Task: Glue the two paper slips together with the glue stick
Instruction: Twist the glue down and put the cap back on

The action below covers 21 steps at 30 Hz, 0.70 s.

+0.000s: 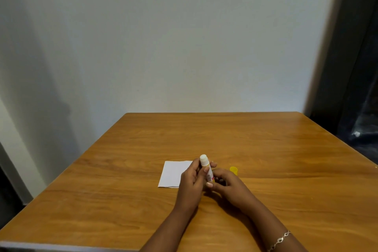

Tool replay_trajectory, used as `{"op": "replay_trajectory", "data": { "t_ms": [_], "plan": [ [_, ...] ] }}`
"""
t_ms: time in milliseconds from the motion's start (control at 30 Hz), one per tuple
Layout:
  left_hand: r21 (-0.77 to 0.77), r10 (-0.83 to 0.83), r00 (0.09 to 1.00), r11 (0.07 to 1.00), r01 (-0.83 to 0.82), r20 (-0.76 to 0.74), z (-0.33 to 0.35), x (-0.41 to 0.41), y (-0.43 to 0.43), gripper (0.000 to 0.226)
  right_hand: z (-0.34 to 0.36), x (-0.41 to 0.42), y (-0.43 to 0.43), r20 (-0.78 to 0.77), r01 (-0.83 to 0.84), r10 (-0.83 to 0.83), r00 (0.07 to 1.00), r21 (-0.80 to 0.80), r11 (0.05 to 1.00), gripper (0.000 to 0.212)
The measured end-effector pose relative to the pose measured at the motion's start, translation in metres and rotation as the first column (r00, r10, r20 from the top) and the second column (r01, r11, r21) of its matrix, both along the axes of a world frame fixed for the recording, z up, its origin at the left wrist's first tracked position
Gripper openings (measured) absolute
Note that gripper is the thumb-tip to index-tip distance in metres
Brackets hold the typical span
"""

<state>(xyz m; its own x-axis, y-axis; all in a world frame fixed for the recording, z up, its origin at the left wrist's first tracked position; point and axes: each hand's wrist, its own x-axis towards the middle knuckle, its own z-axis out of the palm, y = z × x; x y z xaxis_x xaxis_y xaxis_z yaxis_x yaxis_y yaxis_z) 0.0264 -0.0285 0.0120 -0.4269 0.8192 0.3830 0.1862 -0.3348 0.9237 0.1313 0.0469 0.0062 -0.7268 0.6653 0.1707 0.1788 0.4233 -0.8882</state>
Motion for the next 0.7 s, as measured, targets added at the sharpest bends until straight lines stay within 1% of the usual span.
{"op": "replay_trajectory", "data": {
  "t_ms": [67,167,300,467,533,567,600,633,700],
  "plan": [
    [-0.004,-0.004,1.000,1.000,0.004,-0.006,0.000,0.000,0.000,0.016,0.000,0.000,0.001,-0.002,-0.002,0.002,1.000,0.005,1.000,0.016],
    [0.009,0.009,1.000,1.000,-0.009,-0.007,0.001,0.000,-0.002,0.011,-0.001,-0.001,0.002,0.004,0.018,-0.018,1.000,-0.018,1.000,0.026],
    [0.017,0.028,1.000,0.999,-0.028,-0.006,0.001,0.000,-0.002,0.013,0.003,0.000,0.000,0.015,0.006,-0.007,1.000,0.030,1.000,0.030],
    [0.028,0.047,0.999,0.998,-0.047,-0.008,0.000,-0.001,-0.001,0.010,0.005,0.001,-0.002,0.007,-0.021,0.020,1.000,0.060,0.998,0.030],
    [0.045,0.078,0.997,0.996,-0.078,0.001,-0.001,-0.003,-0.001,0.009,0.004,0.005,-0.002,0.037,-0.026,0.024,0.999,0.065,0.998,0.038],
    [0.052,0.094,0.996,0.994,-0.094,0.002,-0.002,-0.003,0.000,0.008,0.006,0.009,-0.002,0.048,-0.004,0.001,0.999,0.063,0.998,0.042],
    [0.053,0.105,0.994,0.993,-0.105,0.004,-0.002,-0.003,0.001,0.009,0.009,0.013,-0.002,0.009,0.048,-0.049,0.999,0.067,0.997,0.043],
    [0.048,0.114,0.993,0.992,-0.115,0.014,-0.002,-0.003,0.001,0.015,0.013,0.018,-0.001,-0.069,0.125,-0.120,0.990,0.059,0.990,0.040],
    [0.039,0.118,0.992,0.992,-0.119,0.032,-0.003,-0.004,0.002,0.028,0.020,0.029,0.005,-0.214,0.339,-0.312,0.926,0.106,0.935,0.034]
  ]
}}
